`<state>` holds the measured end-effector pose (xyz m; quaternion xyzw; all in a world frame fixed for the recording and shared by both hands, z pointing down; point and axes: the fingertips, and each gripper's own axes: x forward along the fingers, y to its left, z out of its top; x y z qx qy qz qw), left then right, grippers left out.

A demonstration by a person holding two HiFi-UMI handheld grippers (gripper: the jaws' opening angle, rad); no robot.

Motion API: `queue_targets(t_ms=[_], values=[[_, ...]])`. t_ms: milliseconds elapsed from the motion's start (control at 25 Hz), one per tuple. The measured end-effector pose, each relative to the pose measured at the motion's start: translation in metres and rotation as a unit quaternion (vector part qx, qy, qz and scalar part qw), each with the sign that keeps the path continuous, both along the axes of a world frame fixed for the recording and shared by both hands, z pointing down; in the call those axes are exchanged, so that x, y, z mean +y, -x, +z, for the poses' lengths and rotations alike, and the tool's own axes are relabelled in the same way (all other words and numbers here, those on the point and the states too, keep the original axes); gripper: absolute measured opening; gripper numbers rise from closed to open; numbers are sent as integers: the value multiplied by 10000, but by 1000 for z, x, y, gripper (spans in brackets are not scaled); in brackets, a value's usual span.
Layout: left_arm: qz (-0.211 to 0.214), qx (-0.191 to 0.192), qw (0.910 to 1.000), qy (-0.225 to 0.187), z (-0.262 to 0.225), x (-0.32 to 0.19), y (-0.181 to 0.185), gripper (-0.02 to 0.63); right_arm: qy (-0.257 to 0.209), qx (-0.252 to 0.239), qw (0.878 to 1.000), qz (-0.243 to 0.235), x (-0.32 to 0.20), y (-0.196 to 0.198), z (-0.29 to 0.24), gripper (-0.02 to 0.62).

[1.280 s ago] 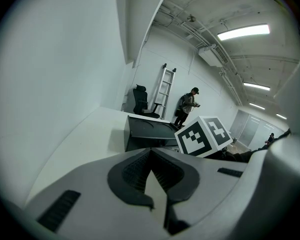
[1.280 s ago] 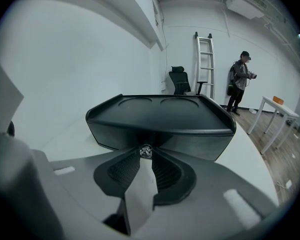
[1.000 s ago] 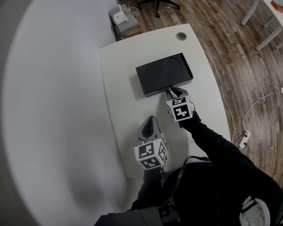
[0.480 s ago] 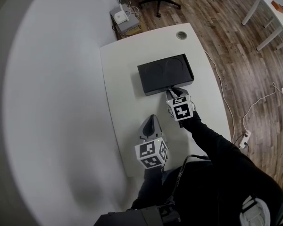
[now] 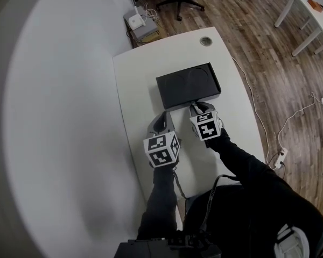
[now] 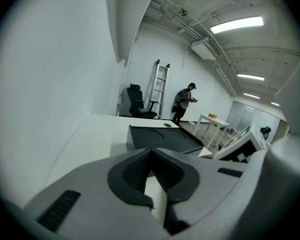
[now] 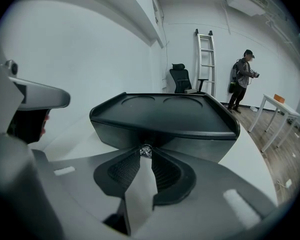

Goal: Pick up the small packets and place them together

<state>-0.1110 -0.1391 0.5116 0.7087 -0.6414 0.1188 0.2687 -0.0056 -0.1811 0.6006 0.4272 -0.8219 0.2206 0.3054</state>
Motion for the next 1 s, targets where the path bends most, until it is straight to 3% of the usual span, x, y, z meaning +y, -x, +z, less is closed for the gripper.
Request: queue_targets(t_ms=[360,560,1000], values=[[656,-481,9945,656,28,-45,-1,0,-12,23,10000,-65,-2,1,2,72],[902,-405,9920,782,38,-47,-16,0,9,27,10000,-67,-1,0,2,72],[780,-49,9932,868,42,-47,-17,0,189,20,9998,-87,16,-4,3,72]])
